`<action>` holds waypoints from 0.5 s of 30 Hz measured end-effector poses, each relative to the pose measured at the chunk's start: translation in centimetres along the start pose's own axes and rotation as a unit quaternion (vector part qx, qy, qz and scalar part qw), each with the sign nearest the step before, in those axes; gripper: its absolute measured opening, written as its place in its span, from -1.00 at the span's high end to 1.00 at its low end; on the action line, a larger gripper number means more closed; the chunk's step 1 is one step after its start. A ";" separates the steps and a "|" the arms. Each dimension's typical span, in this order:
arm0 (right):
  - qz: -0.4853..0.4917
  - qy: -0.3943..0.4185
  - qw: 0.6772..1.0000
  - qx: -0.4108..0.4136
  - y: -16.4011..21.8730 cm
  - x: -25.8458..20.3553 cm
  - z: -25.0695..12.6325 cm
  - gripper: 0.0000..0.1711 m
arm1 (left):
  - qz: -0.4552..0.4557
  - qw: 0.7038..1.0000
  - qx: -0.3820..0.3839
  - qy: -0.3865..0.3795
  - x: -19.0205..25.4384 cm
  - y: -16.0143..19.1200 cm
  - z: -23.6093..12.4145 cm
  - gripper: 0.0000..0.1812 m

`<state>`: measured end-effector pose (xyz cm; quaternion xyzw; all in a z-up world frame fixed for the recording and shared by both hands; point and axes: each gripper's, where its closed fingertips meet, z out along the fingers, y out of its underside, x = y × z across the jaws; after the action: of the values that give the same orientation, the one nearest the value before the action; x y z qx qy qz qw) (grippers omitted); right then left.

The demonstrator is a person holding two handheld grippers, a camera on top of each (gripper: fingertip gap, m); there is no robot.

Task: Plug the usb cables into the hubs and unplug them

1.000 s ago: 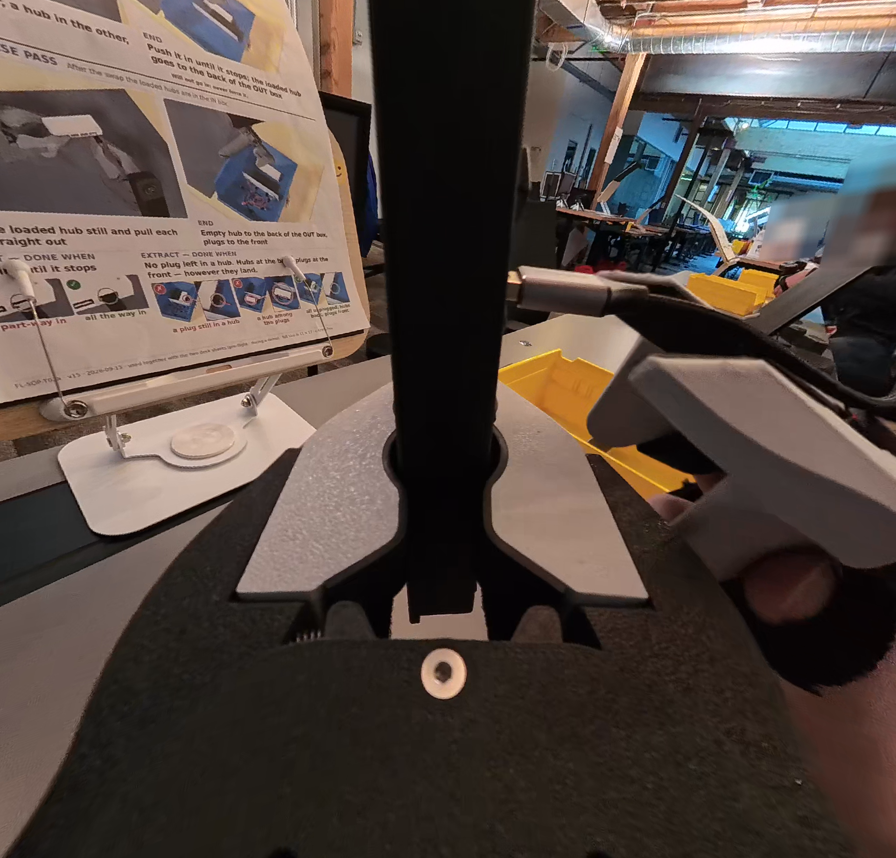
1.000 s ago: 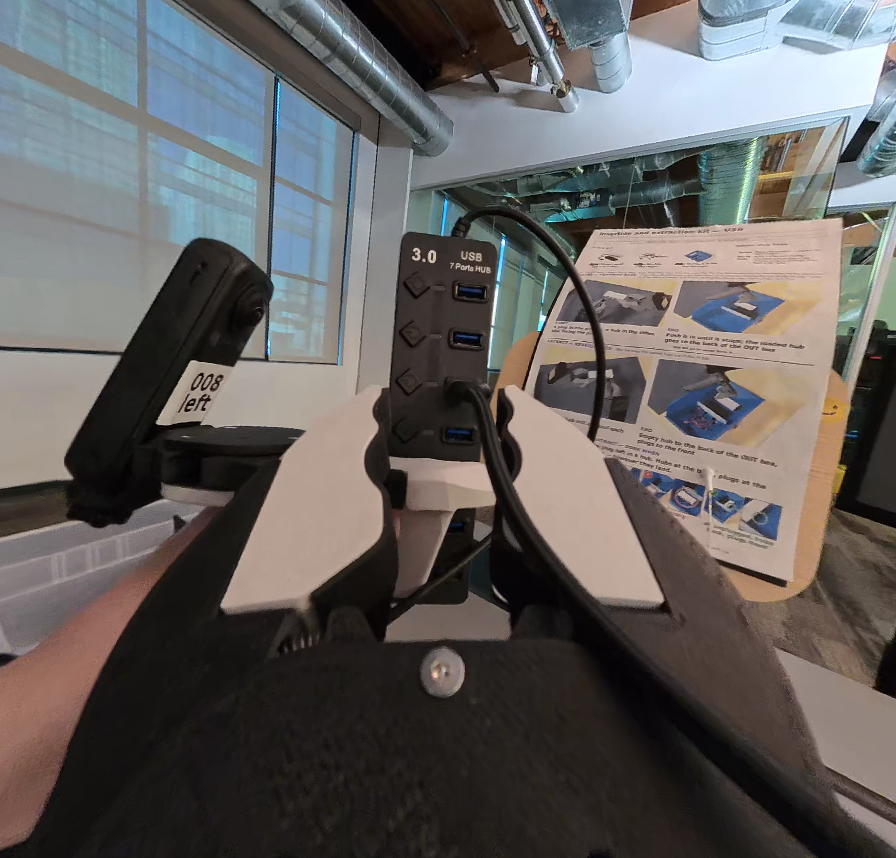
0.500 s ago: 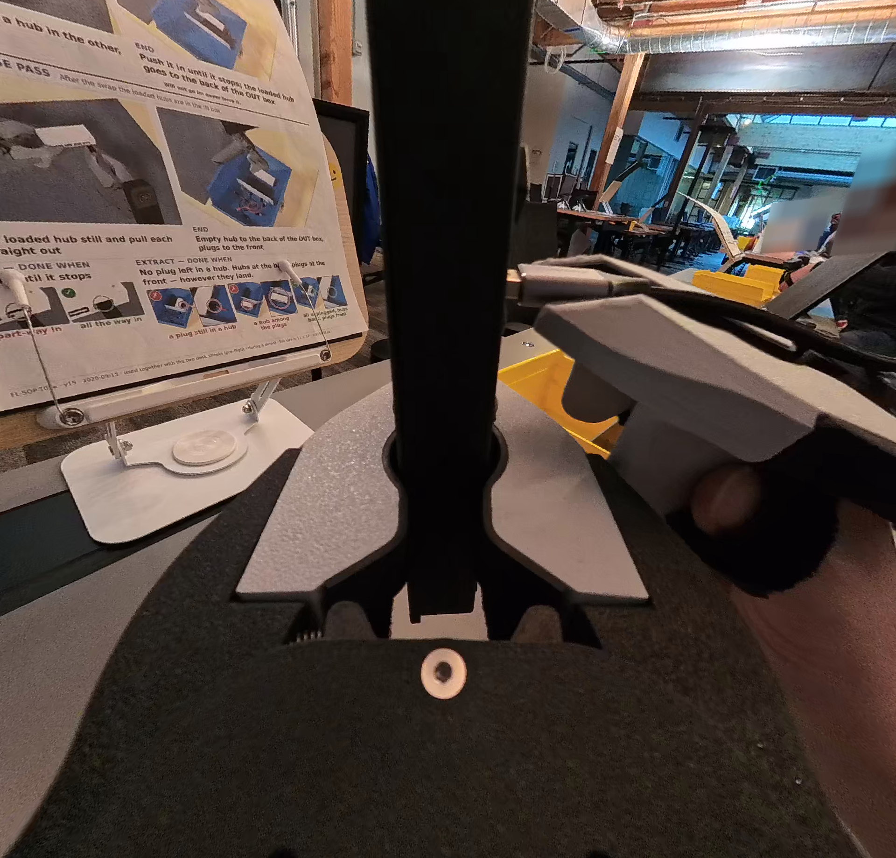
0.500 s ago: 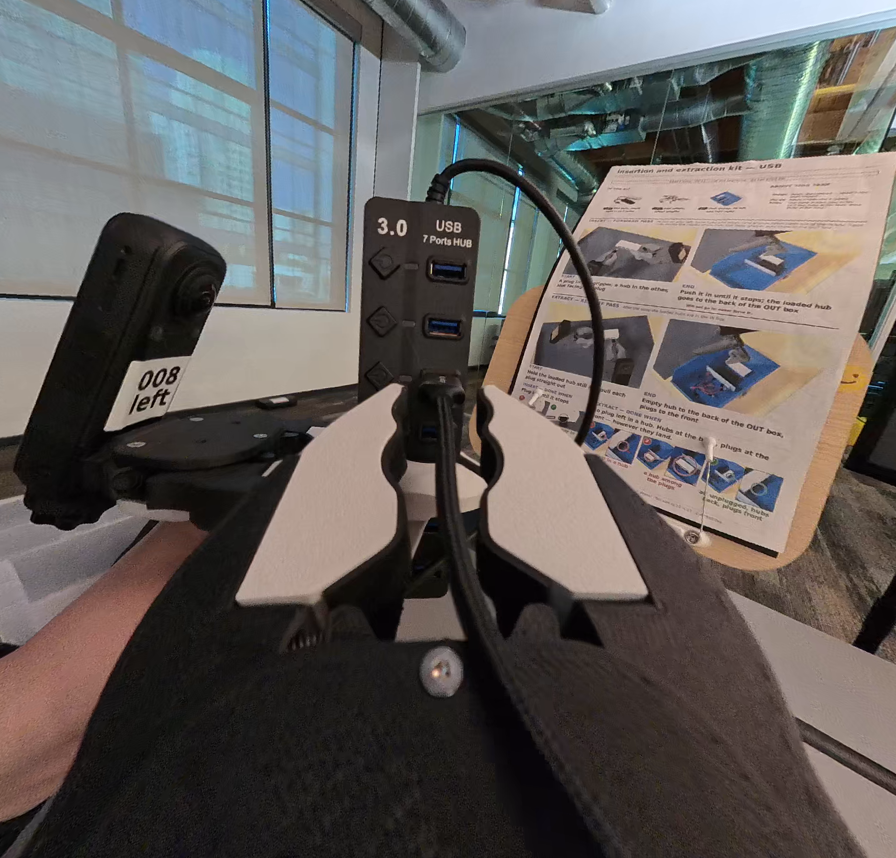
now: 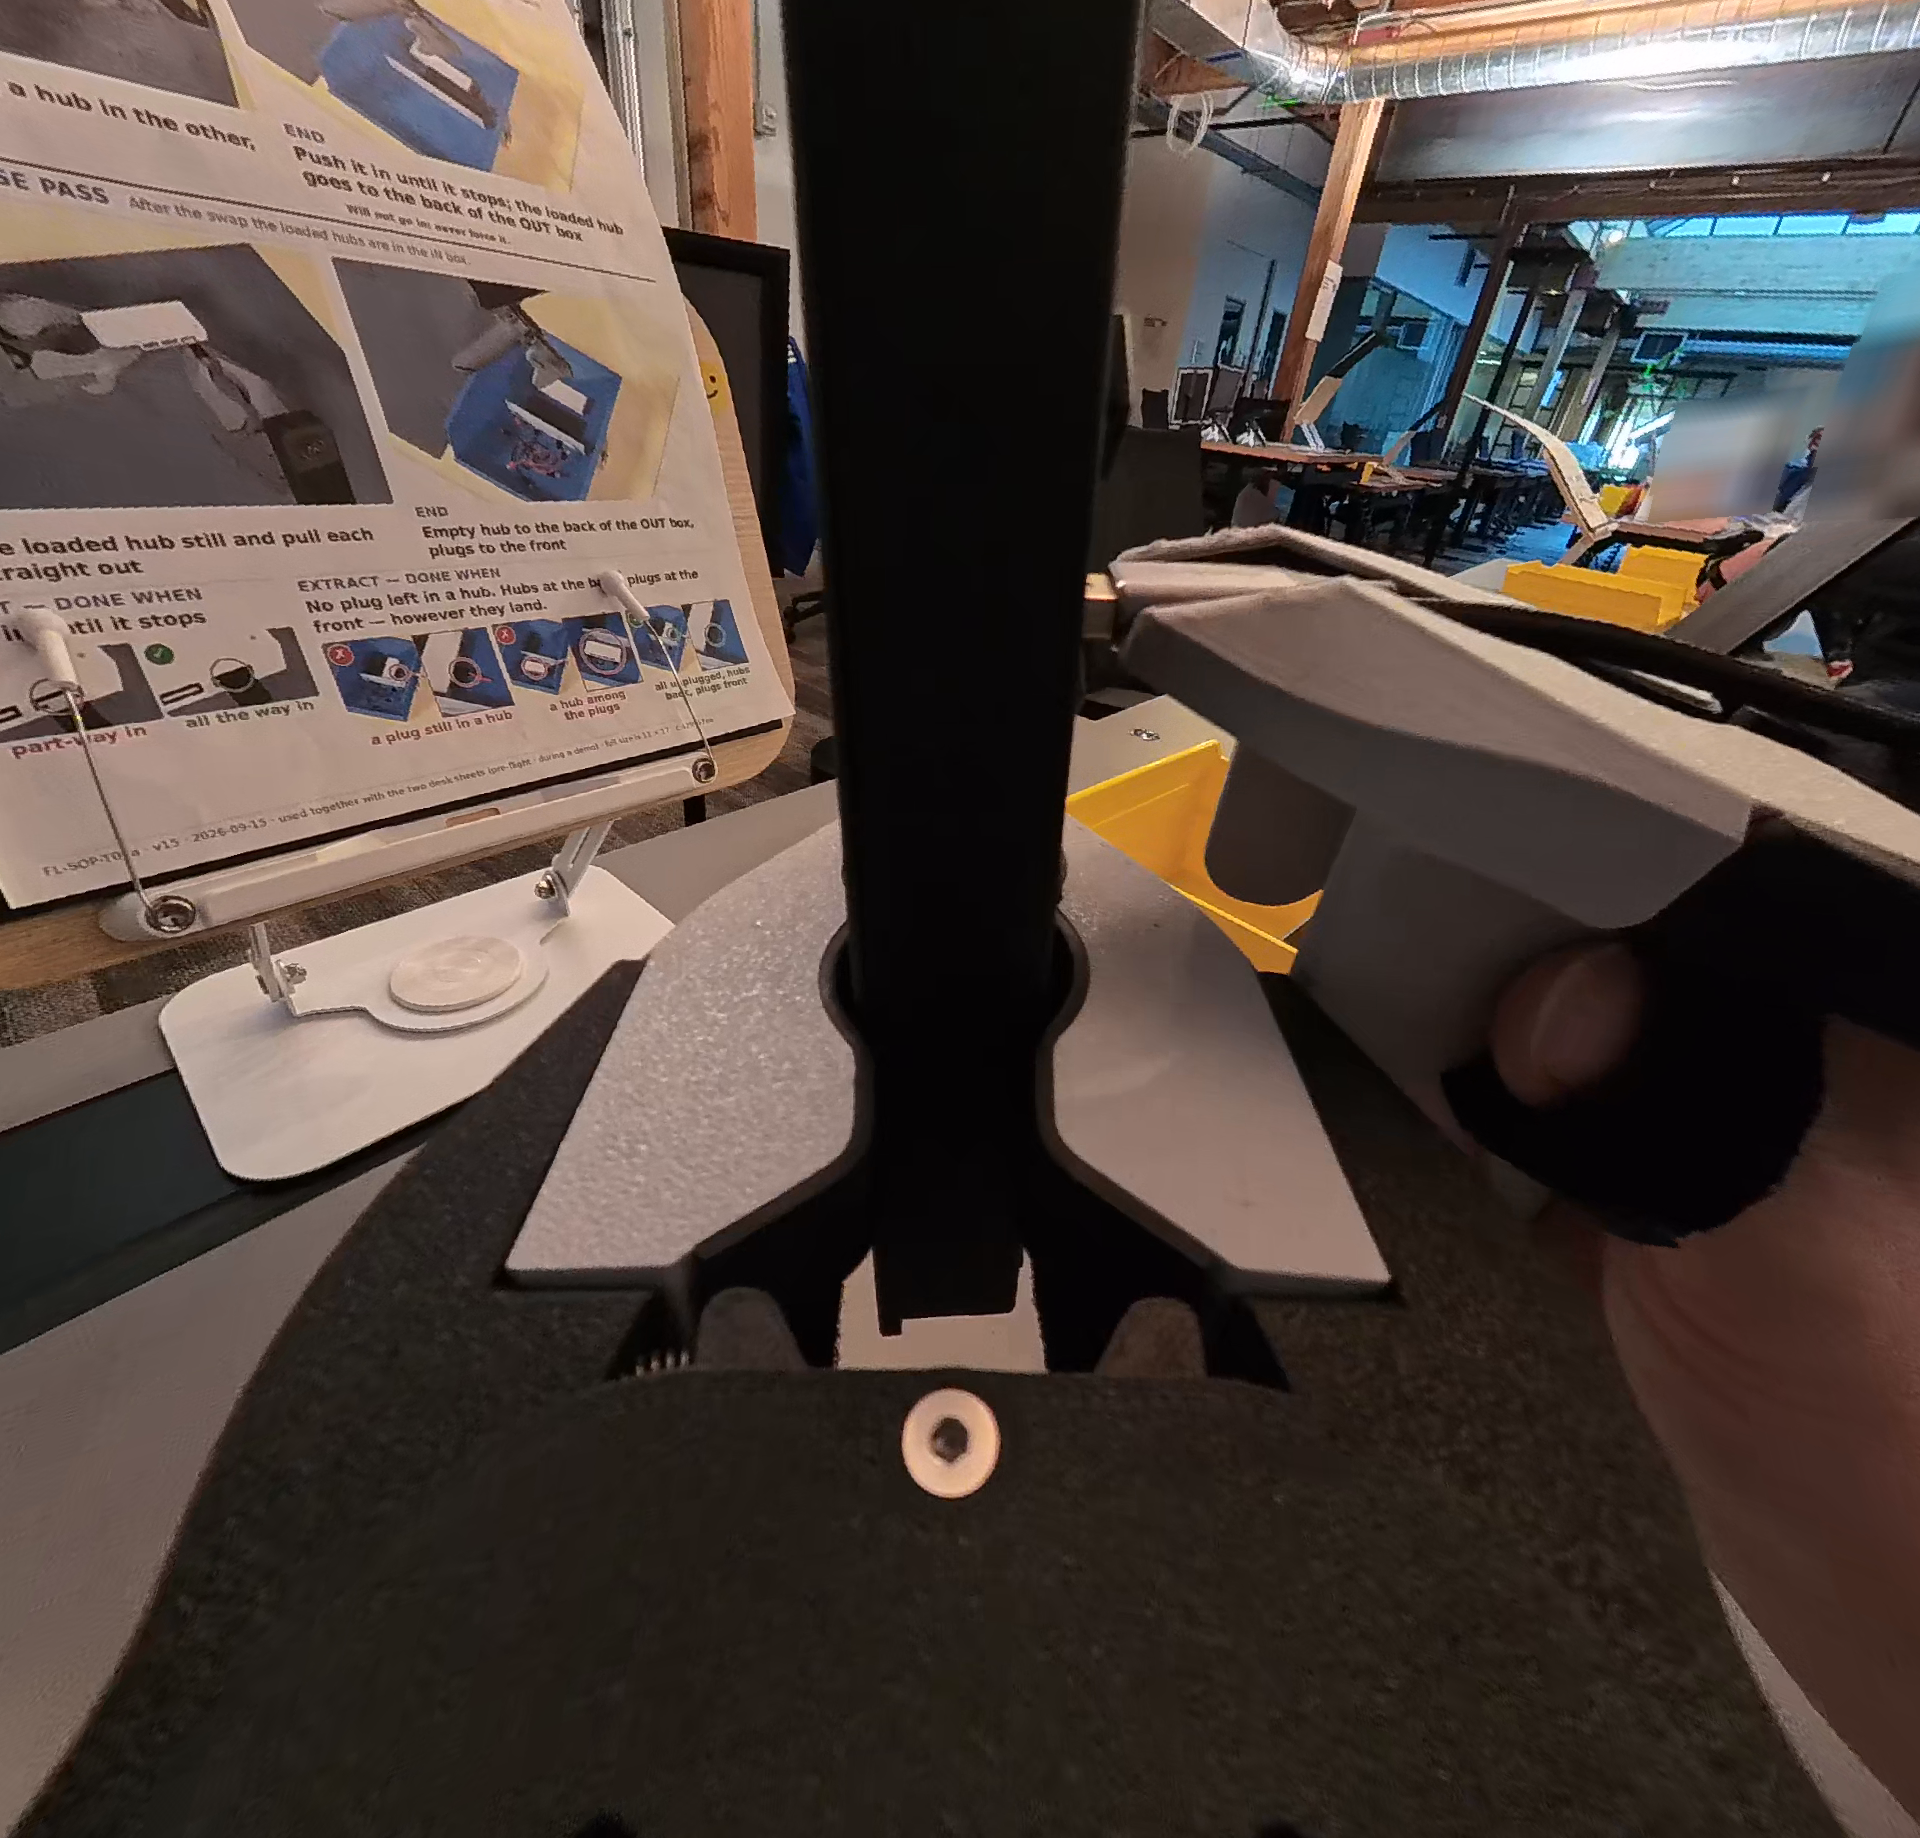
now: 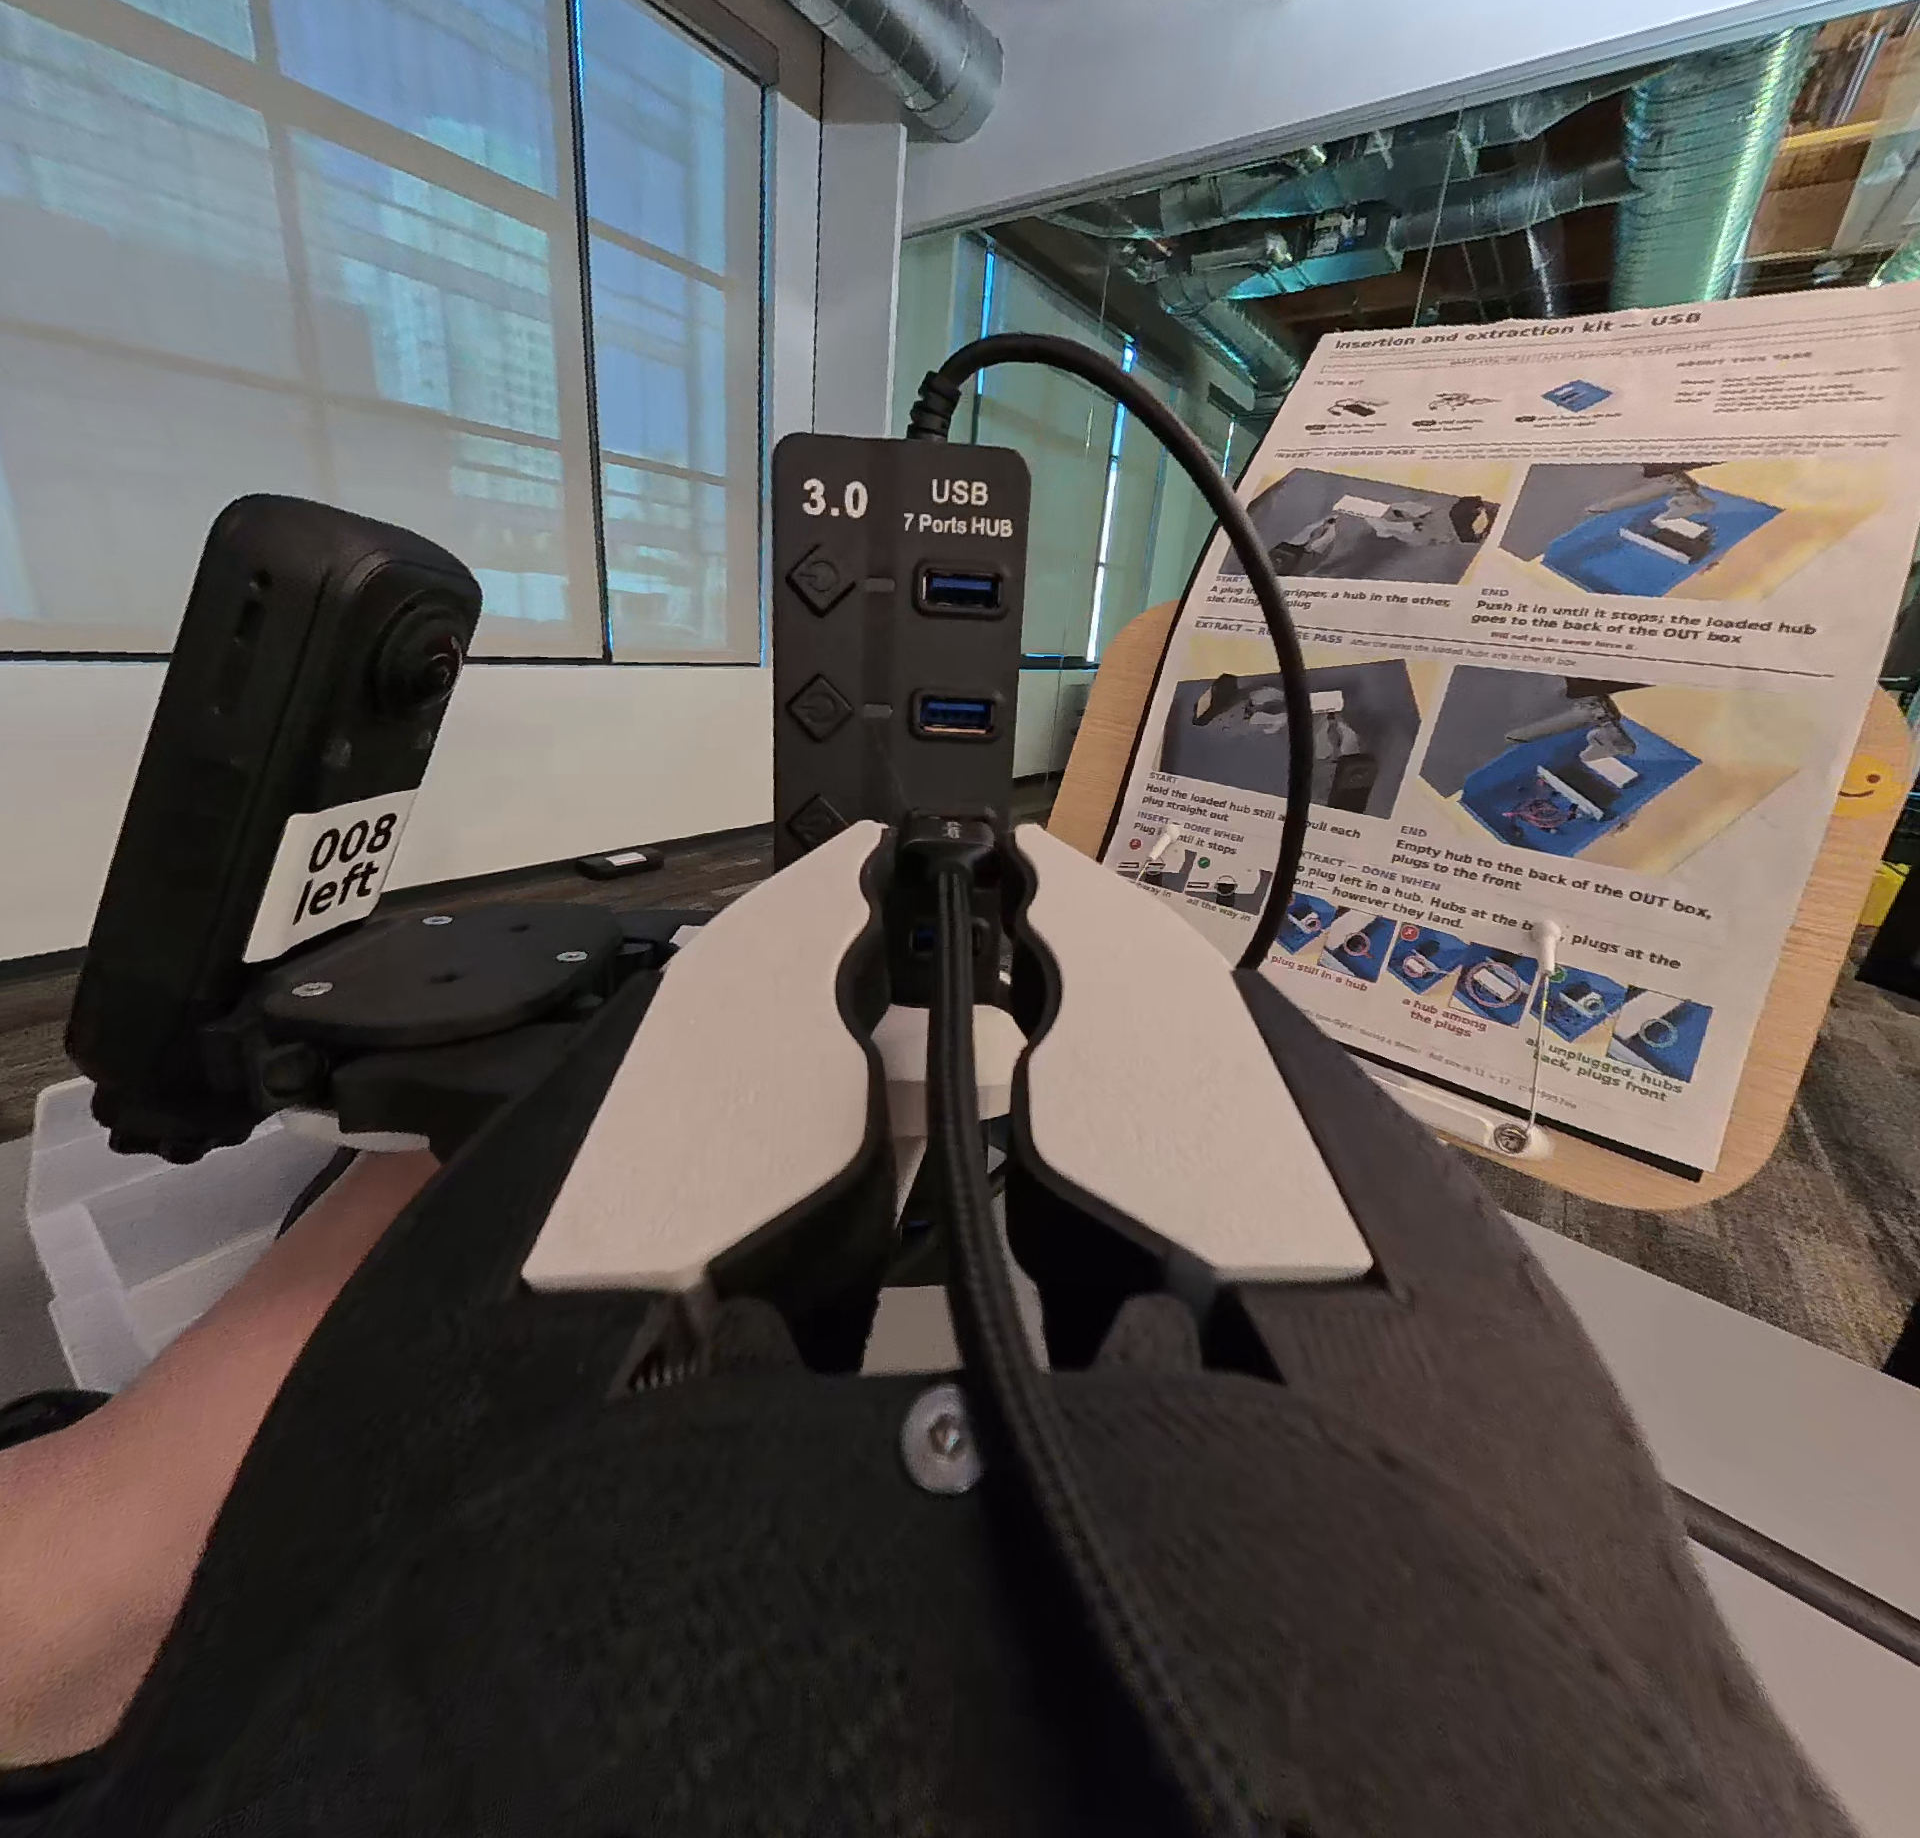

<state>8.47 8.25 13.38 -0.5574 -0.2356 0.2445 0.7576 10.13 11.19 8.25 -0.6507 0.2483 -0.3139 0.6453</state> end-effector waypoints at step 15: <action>-0.001 0.016 1.000 -0.001 0.0 0.0 -0.2 0.78 | -0.007 1.000 -0.004 0.009 0.1 0.0 0.0 0.71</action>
<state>8.54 8.13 13.29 -0.5614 -0.2242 0.2352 0.7611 10.22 11.09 8.28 -0.6520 0.2509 -0.3237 0.6381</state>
